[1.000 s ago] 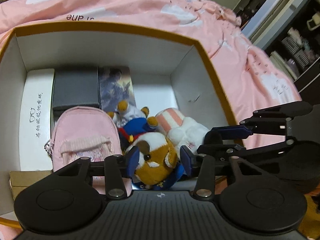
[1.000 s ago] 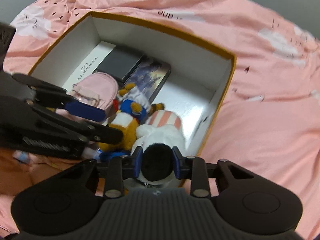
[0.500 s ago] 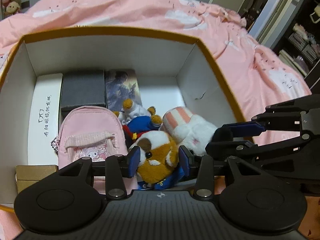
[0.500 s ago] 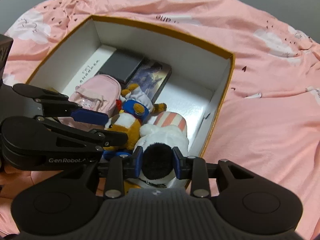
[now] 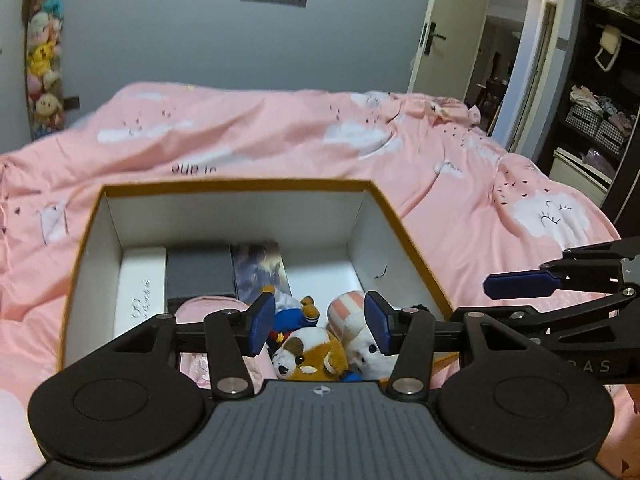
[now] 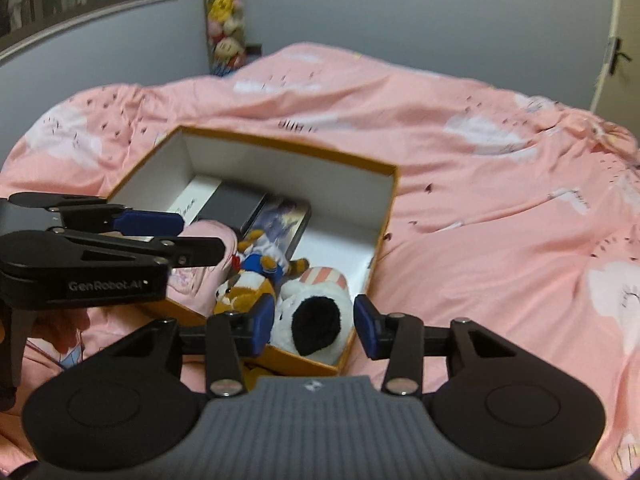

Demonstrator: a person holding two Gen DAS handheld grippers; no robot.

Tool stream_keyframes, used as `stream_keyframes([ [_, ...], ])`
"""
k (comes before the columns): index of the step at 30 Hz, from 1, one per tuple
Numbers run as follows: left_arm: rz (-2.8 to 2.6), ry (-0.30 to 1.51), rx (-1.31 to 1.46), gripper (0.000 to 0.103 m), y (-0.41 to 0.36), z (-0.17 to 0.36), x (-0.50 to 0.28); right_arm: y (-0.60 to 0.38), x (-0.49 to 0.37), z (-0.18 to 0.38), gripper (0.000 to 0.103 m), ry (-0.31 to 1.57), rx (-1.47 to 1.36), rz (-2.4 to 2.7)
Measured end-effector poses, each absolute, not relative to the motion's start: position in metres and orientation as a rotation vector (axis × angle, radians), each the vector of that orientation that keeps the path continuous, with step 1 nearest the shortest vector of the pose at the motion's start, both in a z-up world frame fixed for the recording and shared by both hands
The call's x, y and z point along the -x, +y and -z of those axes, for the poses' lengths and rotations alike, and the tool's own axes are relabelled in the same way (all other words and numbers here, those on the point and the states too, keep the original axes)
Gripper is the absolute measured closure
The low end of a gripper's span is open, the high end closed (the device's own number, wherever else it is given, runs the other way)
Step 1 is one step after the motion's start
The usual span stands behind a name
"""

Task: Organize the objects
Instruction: 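Move both tools back to the toys lying beside the shoebox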

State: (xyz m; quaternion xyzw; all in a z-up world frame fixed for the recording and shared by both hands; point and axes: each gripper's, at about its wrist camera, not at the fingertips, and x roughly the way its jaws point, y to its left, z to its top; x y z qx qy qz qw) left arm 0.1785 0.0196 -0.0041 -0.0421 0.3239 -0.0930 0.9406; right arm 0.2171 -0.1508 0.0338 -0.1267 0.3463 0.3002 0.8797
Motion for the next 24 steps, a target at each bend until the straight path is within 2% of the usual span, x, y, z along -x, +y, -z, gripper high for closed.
stream_keyframes([
  [5, 0.198, 0.614, 0.065, 0.045, 0.015, -0.002, -0.16, -0.166, -0.198, -0.033, 0.051, 0.705, 0.195, -0.599],
  [15, 0.251, 0.679, 0.055, 0.044, 0.003, 0.015, -0.139, -0.17, -0.172, 0.01, 0.05, 0.759, 0.219, -0.542],
  [24, 0.24, 0.774, 0.008, 0.044, -0.001, 0.047, -0.137, -0.164, -0.174, 0.052, 0.051, 0.89, 0.205, -0.545],
])
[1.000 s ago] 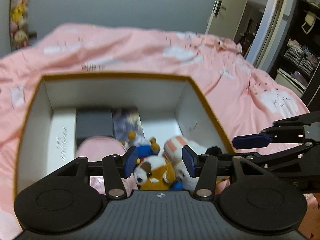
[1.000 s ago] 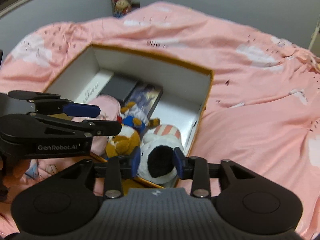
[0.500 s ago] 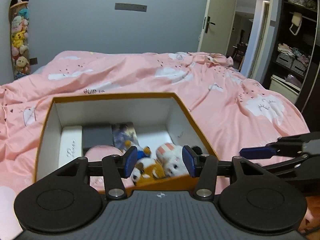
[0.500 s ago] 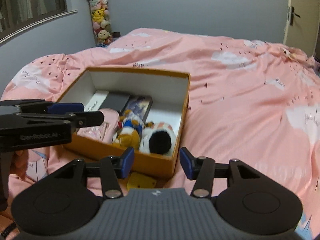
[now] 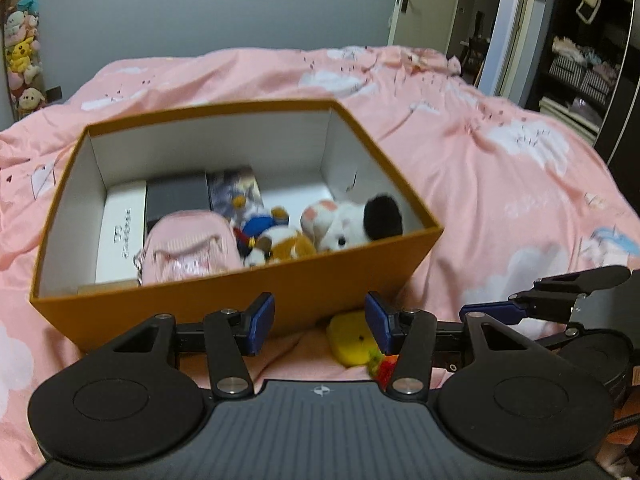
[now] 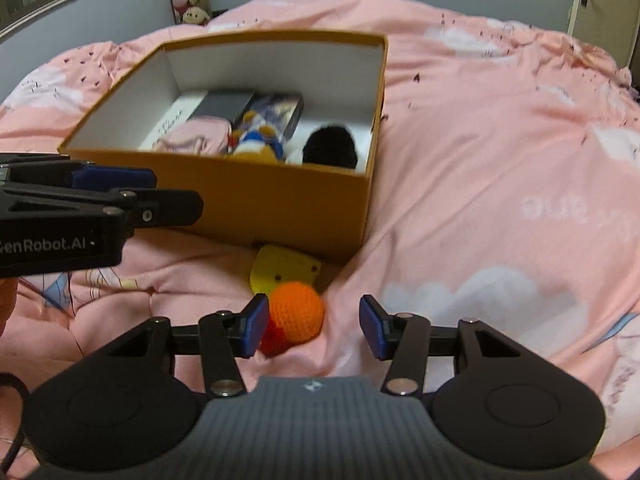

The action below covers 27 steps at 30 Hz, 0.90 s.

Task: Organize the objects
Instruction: 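Move both tools back to the toys lying beside the shoebox, then grasp the yellow toy with the left tool while the right tool grasps the orange crocheted ball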

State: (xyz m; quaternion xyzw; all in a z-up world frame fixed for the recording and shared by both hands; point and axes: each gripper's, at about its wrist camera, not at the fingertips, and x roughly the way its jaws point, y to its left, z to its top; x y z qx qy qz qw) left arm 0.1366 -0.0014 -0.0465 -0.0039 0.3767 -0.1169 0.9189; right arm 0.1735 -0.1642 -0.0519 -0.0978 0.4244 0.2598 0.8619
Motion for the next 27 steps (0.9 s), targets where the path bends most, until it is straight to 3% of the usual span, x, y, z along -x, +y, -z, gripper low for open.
stream_keyframes([
  [25, 0.254, 0.901, 0.033, 0.044, 0.0, 0.077, -0.143, -0.147, -0.182, 0.09, 0.045, 1.016, 0.171, -0.641],
  [26, 0.255, 0.903, 0.034, 0.044, 0.0, 0.077, -0.143, -0.147, -0.183, 0.091, 0.046, 1.021, 0.164, -0.644],
  [27, 0.256, 0.905, 0.035, 0.044, 0.0, 0.077, -0.143, -0.148, -0.183, 0.092, 0.053, 1.026, 0.158, -0.647],
])
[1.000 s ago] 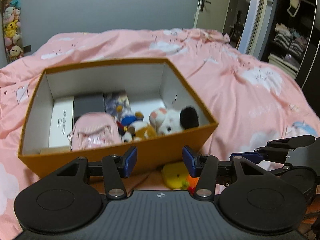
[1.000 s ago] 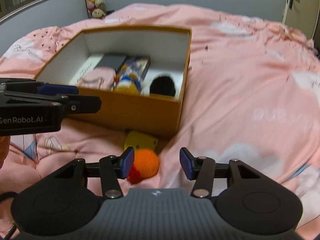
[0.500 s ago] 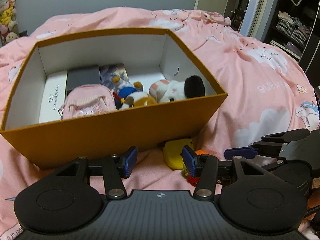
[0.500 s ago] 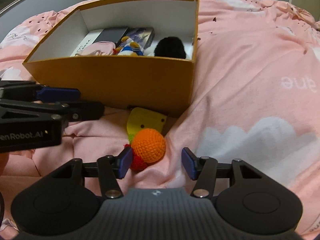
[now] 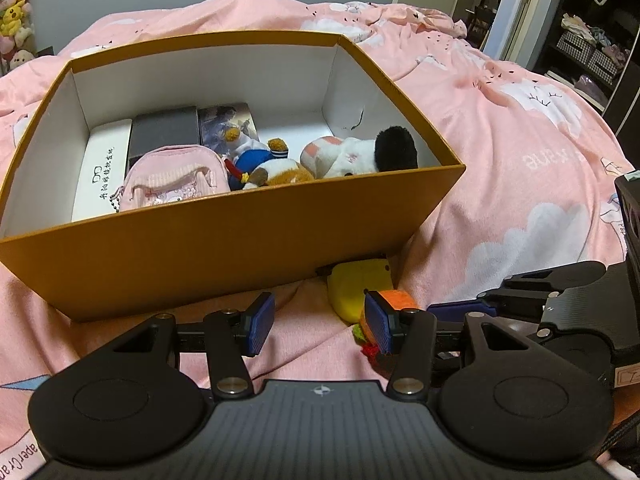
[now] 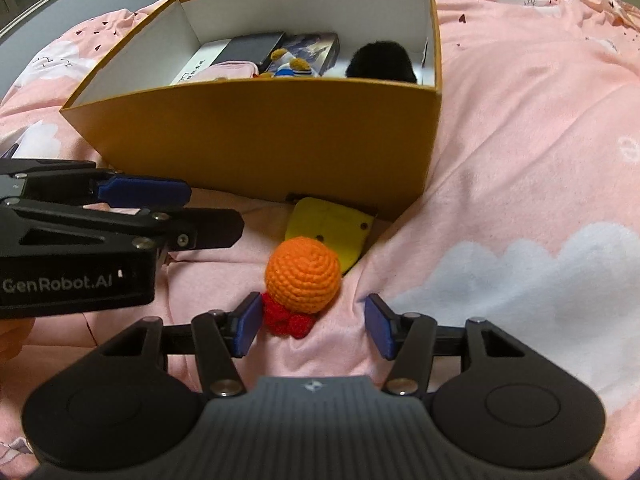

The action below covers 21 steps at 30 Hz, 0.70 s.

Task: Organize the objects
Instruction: 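Grasp the yellow toy with the left tool while the right tool grasps the orange crocheted ball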

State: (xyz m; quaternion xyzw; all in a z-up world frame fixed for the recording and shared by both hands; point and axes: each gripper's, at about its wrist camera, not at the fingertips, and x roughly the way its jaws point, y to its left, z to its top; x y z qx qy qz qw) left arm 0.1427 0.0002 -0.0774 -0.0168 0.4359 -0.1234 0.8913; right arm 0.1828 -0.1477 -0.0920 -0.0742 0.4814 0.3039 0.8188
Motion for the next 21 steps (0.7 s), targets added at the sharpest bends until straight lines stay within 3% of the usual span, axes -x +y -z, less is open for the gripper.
stream_keyframes([
  [2, 0.256, 0.906, 0.036, 0.044, 0.0, 0.077, -0.142, -0.148, -0.182, 0.091, 0.067, 1.038, 0.138, -0.674],
  [7, 0.266, 0.908, 0.046, 0.044, 0.001, 0.077, -0.143, -0.149, -0.176, 0.085, 0.07, 1.025, 0.158, -0.677],
  [11, 0.276, 0.91, 0.055, 0.044, 0.001, 0.077, -0.142, -0.154, -0.174, 0.078, 0.083, 1.01, 0.164, -0.671],
  [13, 0.289, 0.916, 0.061, 0.044, 0.001, 0.077, -0.143, -0.158, -0.174, 0.074, 0.095, 1.008, 0.159, -0.666],
  [21, 0.3, 0.949, 0.054, 0.044, -0.003, 0.082, -0.145, -0.161, -0.177, 0.065, 0.089, 0.981, 0.162, -0.669],
])
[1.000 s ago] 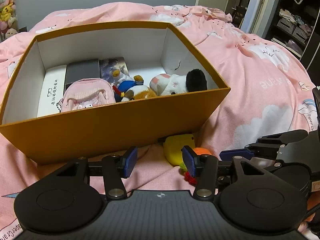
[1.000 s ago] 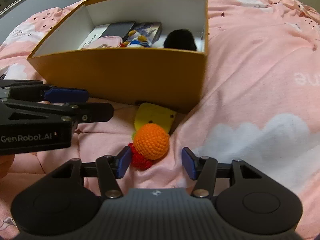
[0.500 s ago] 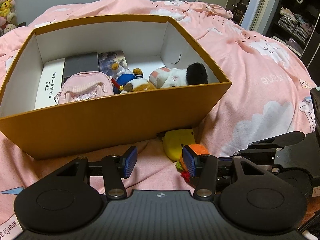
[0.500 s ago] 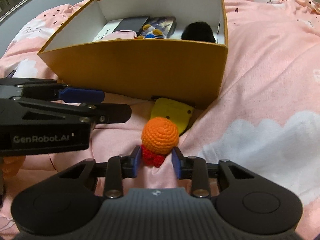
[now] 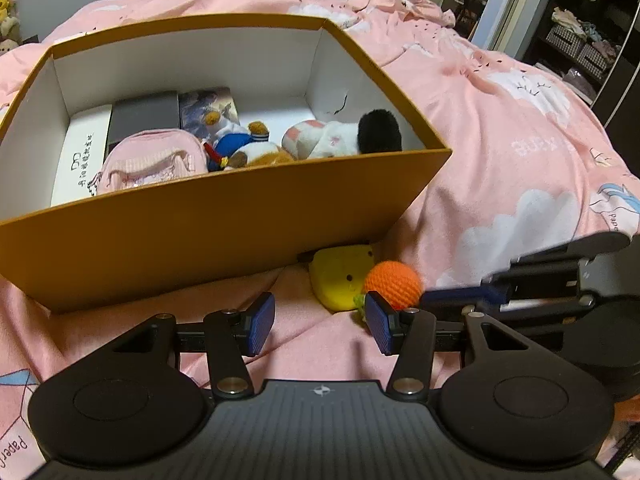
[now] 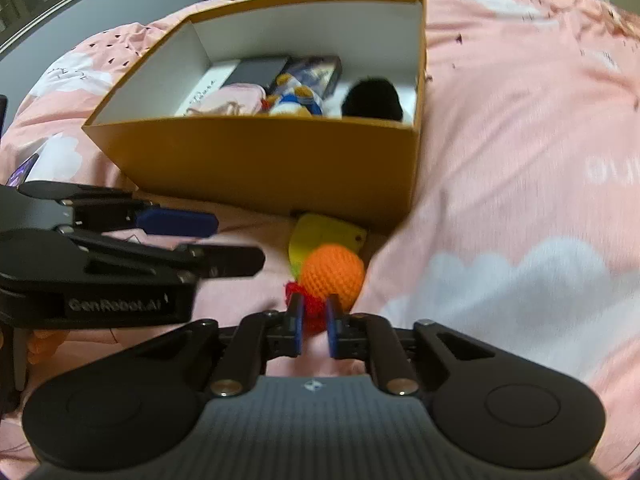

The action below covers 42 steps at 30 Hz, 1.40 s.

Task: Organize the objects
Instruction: 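Grasp the yellow toy with the left tool while the right tool grasps the orange crocheted ball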

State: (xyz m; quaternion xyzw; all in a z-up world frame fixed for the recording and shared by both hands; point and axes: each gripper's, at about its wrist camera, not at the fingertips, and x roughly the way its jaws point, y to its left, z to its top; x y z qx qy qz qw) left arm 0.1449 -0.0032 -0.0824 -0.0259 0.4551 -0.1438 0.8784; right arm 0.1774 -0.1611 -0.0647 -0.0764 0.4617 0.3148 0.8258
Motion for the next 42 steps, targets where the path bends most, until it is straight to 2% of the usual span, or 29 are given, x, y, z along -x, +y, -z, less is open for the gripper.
stream_keyframes([
  [2, 0.288, 0.955, 0.06, 0.045, -0.001, 0.083, -0.145, -0.158, -0.181, 0.064, 0.088, 0.972, 0.176, -0.67],
  [4, 0.27, 0.962, 0.073, 0.045, 0.002, 0.084, -0.147, -0.154, -0.187, 0.065, 0.083, 0.967, 0.184, -0.67],
  [8, 0.232, 0.976, 0.099, 0.046, 0.01, 0.086, -0.15, -0.15, -0.198, 0.068, 0.059, 0.954, 0.214, -0.66],
  [15, 0.21, 0.985, 0.125, 0.048, 0.014, 0.089, -0.154, -0.149, -0.212, 0.082, 0.052, 0.988, 0.169, -0.687],
  [22, 0.241, 0.998, 0.204, 0.045, 0.016, 0.091, -0.159, -0.153, -0.212, 0.082, 0.054, 1.003, 0.131, -0.696],
  [29, 0.285, 1.008, 0.194, 0.044, -0.001, 0.094, -0.17, -0.167, -0.201, 0.052, 0.056, 0.847, 0.266, -0.555],
  [42, 0.254, 1.055, 0.045, 0.041, -0.051, 0.12, -0.196, -0.207, -0.233, 0.066, 0.056, 0.952, 0.038, -0.531],
])
